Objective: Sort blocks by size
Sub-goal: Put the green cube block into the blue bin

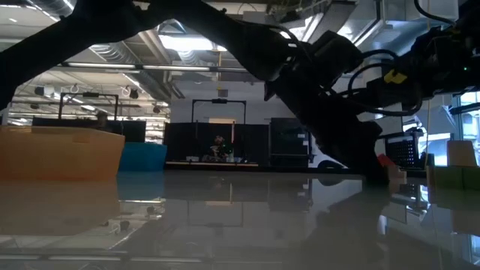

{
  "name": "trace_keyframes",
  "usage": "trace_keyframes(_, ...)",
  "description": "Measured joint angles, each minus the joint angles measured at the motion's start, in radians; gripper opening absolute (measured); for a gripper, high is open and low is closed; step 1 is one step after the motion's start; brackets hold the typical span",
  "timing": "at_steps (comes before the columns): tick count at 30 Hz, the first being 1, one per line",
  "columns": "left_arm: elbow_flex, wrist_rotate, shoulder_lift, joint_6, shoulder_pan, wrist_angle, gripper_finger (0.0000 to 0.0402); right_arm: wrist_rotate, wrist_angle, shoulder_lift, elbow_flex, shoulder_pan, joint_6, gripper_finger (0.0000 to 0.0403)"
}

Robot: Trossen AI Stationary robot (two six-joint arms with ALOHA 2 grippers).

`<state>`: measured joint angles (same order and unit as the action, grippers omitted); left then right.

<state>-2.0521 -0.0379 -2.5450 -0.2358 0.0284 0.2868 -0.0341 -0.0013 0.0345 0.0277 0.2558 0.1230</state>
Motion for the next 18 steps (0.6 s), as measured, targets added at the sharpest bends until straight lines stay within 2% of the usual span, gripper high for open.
trace_keyframes(4, 0.001, 0.042, 0.000, -0.029, 0.004, -0.022, 0.0178, 0.000, 0.000, 0.000, 0.000, 0.000, 0.000, 0.0010)
trace_keyframes(9, 0.001, 0.043, 0.000, -0.033, 0.004, -0.032, 0.0127, 0.000, -0.001, 0.000, 0.000, 0.000, 0.000, 0.0010)
trace_keyframes(14, -0.001, 0.005, 0.056, -0.028, -0.002, 0.080, 0.0122, 0.000, -0.001, 0.000, 0.000, 0.000, 0.000, 0.0010)
trace_keyframes(18, -0.003, -0.079, 0.149, -0.042, -0.020, 0.220, 0.0133, 0.000, -0.001, 0.000, 0.000, 0.000, 0.000, 0.0010)
